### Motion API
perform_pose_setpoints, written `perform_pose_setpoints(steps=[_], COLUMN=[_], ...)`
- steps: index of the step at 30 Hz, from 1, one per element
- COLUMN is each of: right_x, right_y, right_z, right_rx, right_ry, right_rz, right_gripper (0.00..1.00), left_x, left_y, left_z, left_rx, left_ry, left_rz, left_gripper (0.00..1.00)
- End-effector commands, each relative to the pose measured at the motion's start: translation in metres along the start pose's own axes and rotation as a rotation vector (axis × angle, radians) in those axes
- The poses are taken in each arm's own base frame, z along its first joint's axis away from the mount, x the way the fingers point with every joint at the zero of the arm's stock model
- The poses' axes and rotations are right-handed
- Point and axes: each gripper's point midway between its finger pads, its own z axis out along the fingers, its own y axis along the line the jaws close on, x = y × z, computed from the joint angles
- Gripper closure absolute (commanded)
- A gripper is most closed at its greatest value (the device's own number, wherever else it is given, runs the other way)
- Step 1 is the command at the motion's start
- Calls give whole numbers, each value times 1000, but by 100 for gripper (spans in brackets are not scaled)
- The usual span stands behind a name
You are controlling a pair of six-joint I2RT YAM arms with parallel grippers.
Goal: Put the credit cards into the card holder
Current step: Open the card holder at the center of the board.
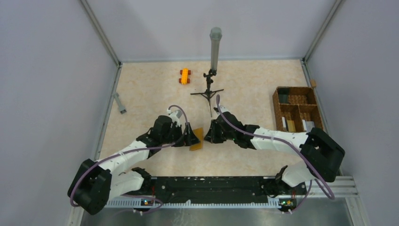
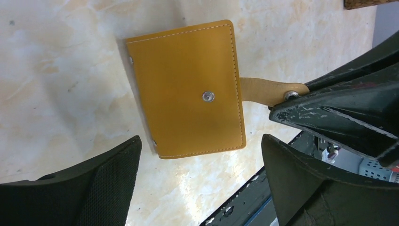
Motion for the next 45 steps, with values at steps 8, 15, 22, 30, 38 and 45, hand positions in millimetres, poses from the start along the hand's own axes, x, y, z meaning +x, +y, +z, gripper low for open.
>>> perform_pose_setpoints(steps=[8,15,22,30,38,45], right_x=[-17,-18,-19,-17,-16,-21], right_y=[33,35,36,32,31,31], right_z=[-15,-16,-17,-15,-14,-20], right_rx=[-135,-141,-142,-130,-122,-115], right_ry=[-64,-63,-62,-59,-55,-75], right_rz=[-47,-55,-58,-61,-62,-65], right_gripper=[100,100,100,100,100,100], left_x=[-29,-29,-29,-24,-15,-18], left_y=[-23,-19,-7,-7,-12,12], left_z=[12,18,19,20,29,23], left_rx=[46,27,-51,-54,-41,-196], left_ry=[-54,-47,-39,-18,21,-1], left_rz=[72,62,85,107,140,125], left_gripper=[4,5,6,5,5,20])
